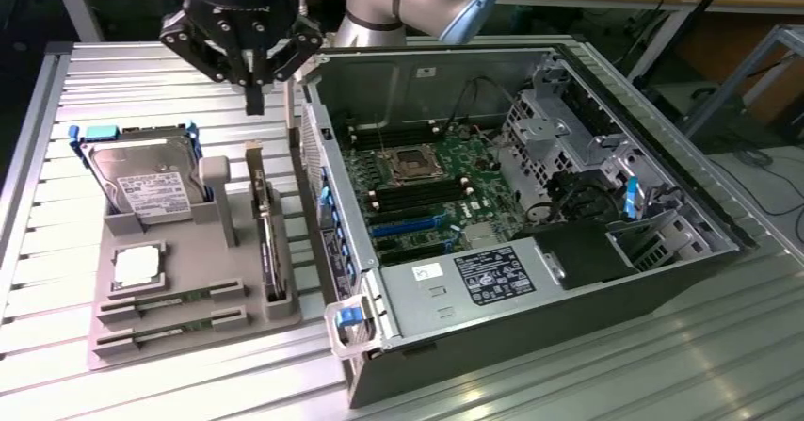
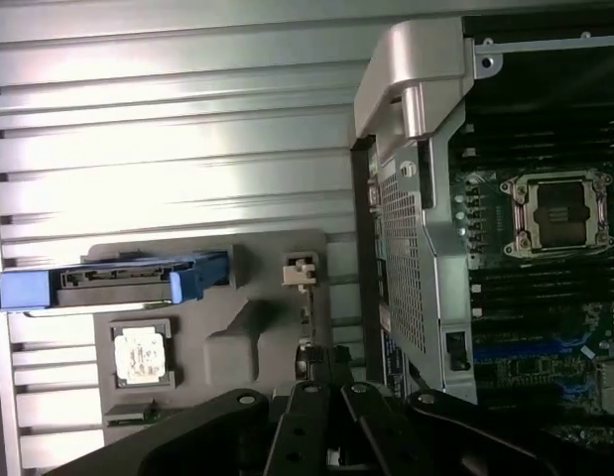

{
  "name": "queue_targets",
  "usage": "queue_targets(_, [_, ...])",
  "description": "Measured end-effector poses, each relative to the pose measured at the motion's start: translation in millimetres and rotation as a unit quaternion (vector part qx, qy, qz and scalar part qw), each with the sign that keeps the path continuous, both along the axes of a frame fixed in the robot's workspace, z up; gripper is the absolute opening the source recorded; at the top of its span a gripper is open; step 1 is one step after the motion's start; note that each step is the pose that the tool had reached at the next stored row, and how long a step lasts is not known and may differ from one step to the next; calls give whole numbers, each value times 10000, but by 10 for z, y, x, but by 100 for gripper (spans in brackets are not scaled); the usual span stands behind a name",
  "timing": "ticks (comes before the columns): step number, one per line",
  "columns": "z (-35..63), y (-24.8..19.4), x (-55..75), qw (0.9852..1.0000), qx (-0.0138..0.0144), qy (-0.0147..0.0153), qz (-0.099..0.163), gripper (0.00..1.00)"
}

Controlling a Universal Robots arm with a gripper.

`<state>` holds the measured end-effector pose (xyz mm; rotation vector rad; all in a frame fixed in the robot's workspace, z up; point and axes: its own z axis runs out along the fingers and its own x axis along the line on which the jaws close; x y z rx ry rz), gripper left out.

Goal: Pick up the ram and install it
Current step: 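Reach for the ram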

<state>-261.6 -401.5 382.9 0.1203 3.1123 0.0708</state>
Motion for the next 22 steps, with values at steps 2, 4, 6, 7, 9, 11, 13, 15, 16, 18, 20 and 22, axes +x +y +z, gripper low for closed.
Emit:
queue_targets(2, [-19, -22, -124, 10000, 2, 1, -1, 11])
queue_targets(4, [-24, -34, -264, 10000, 7, 1, 0, 11])
queue_targets(6, [-17, -35, -390, 10000, 7, 1, -1, 11])
queue_targets(7, [-17, -39, -445, 10000, 8, 0, -1, 11])
queue_targets(9, [-17, -62, -589, 10000, 13, 0, 0, 11])
queue_targets(11, [-14, -72, -697, 10000, 14, 1, -1, 11])
queue_targets(13, [-11, -75, -762, 10000, 15, 0, 0, 11])
queue_targets(15, [-11, -75, -777, 10000, 15, 1, 0, 11])
queue_targets(16, [-11, -75, -777, 10000, 15, 1, 0, 11])
queue_targets(18, [-11, -75, -777, 10000, 15, 1, 0, 11])
queue_targets(20, [-11, -75, -777, 10000, 15, 1, 0, 11])
queue_targets(22, [-10, -74, -777, 10000, 14, 1, 0, 11])
